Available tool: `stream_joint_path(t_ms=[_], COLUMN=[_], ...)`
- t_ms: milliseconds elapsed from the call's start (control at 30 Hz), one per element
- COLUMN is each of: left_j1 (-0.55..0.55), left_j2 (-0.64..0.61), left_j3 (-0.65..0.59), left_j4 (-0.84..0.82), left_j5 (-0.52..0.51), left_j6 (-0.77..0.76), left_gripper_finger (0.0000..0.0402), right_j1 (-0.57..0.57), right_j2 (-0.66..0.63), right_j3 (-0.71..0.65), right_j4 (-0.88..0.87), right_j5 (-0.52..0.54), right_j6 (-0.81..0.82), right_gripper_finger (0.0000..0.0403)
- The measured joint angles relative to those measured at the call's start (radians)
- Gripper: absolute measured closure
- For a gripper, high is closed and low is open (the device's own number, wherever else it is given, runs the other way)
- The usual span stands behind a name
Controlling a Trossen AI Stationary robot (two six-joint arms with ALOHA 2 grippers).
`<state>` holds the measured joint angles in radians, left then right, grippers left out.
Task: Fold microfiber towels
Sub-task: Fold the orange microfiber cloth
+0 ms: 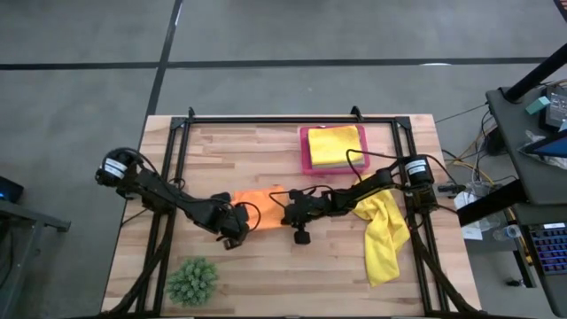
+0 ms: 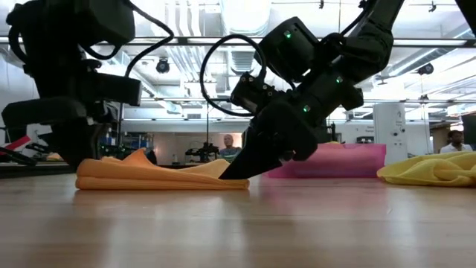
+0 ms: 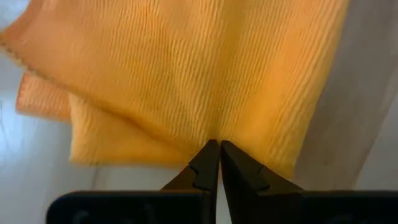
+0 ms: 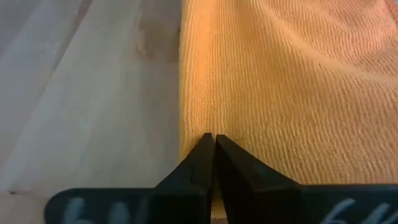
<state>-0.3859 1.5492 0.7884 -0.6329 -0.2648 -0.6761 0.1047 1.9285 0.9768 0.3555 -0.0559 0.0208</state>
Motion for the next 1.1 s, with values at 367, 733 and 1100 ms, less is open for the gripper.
stream_joint_path(t_ms=[367, 733, 1100], left_j1=[-0.003, -0.023, -0.016], left_j2=[-0.075, -0.043, -0.052], left_j3=[0.068, 0.059, 0.068], left_j4=[0.018, -0.040, -0.239], left_j5=[0.026, 0.086, 0.087], left_j6=[0.007, 0.003, -0.026], left_gripper_finger=[0.0396, 0.0396, 0.0396], right_j1=[0.000, 0.000, 0.000], right_j2=[-0.005, -0.005, -0.024], right_j3=[0.001, 0.012, 0.013], right_j4=[-0.002, -0.007, -0.022], right_j5=[0.002, 0.004, 0.004], right_j6=[0.006, 0.013, 0.031], right_gripper_finger=[0.0390, 0.0390, 0.0390])
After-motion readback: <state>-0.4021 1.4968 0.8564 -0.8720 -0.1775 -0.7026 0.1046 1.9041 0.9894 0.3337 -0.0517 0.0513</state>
